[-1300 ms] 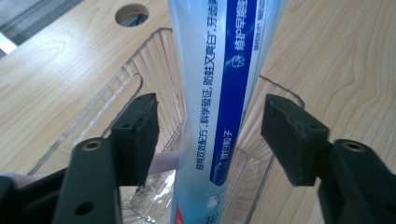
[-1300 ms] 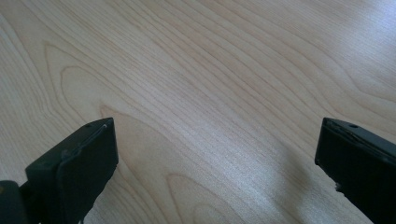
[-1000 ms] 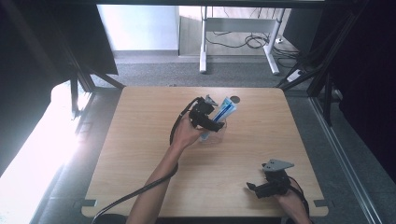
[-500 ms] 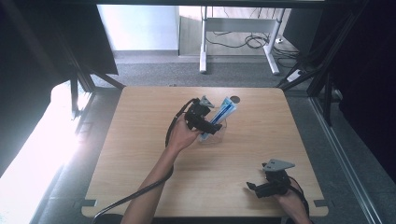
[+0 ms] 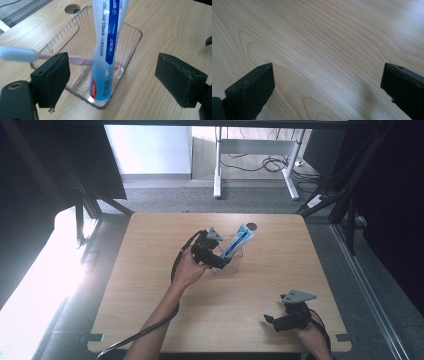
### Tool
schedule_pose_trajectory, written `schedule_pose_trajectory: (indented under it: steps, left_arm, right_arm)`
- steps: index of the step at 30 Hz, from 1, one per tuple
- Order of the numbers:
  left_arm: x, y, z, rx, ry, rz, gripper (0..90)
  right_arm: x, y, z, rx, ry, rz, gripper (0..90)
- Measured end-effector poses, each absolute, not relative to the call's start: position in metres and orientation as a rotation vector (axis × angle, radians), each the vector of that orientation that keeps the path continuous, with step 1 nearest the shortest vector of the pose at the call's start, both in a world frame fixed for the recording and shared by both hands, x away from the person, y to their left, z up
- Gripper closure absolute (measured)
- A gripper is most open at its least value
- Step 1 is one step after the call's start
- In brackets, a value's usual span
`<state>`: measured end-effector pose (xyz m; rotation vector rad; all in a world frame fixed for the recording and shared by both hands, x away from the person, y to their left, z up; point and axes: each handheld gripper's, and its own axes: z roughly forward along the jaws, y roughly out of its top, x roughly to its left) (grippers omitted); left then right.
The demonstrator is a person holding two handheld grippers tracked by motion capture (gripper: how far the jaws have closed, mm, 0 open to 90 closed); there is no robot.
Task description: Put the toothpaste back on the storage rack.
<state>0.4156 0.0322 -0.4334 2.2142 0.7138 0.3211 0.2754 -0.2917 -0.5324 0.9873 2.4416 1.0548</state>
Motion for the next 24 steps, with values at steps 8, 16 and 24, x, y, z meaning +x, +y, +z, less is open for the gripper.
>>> schedule_pose_trajectory:
  steps: [8,16,24]
  left_arm:
    - [0.405,0.043,-0.437,2.211,0.713,0.333,13.1]
    - [0.396,0.052,-0.444,2.202,0.724,0.327,13.2]
    - [0.386,0.059,-0.447,2.202,0.719,0.337,13.2]
  right_arm:
    - [0.275,-0.291,-0.533,0.986,2.447,1.048,0.0]
    - [0.275,-0.290,-0.533,0.981,2.446,1.042,0.0]
    - [0.274,-0.290,-0.532,0.976,2.437,1.043,0.0]
